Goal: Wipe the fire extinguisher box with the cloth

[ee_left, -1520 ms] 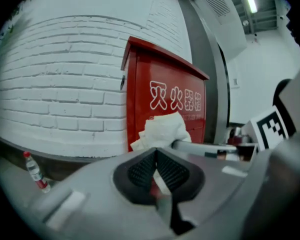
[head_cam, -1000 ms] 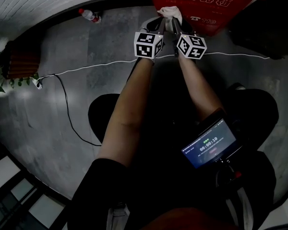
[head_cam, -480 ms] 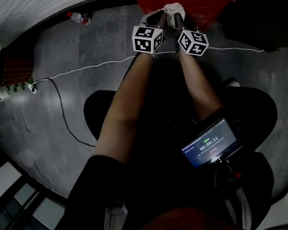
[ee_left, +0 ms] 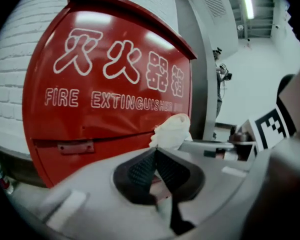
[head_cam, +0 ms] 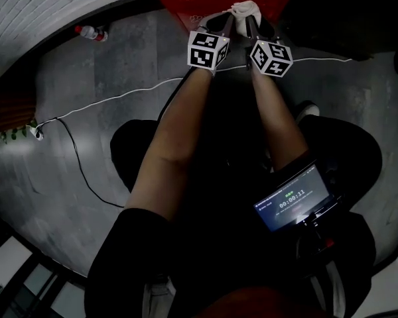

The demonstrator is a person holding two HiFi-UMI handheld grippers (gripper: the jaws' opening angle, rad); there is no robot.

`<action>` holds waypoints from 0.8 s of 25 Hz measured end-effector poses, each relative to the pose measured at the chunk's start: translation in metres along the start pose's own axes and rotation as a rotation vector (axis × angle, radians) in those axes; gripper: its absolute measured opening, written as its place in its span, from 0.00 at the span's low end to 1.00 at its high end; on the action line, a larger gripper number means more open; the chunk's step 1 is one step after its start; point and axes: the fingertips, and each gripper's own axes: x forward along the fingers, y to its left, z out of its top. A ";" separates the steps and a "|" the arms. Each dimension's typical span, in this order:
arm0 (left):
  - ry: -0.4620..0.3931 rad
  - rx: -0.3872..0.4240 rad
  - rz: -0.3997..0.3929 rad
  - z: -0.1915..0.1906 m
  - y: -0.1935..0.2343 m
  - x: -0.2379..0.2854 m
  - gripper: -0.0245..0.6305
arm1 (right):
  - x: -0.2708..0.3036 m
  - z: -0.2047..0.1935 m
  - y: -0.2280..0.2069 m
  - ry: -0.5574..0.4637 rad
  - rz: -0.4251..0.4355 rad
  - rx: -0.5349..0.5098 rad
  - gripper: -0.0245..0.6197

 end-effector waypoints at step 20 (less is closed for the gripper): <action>0.043 0.097 -0.049 -0.014 -0.015 -0.005 0.04 | -0.032 -0.001 -0.030 -0.016 -0.087 0.016 0.19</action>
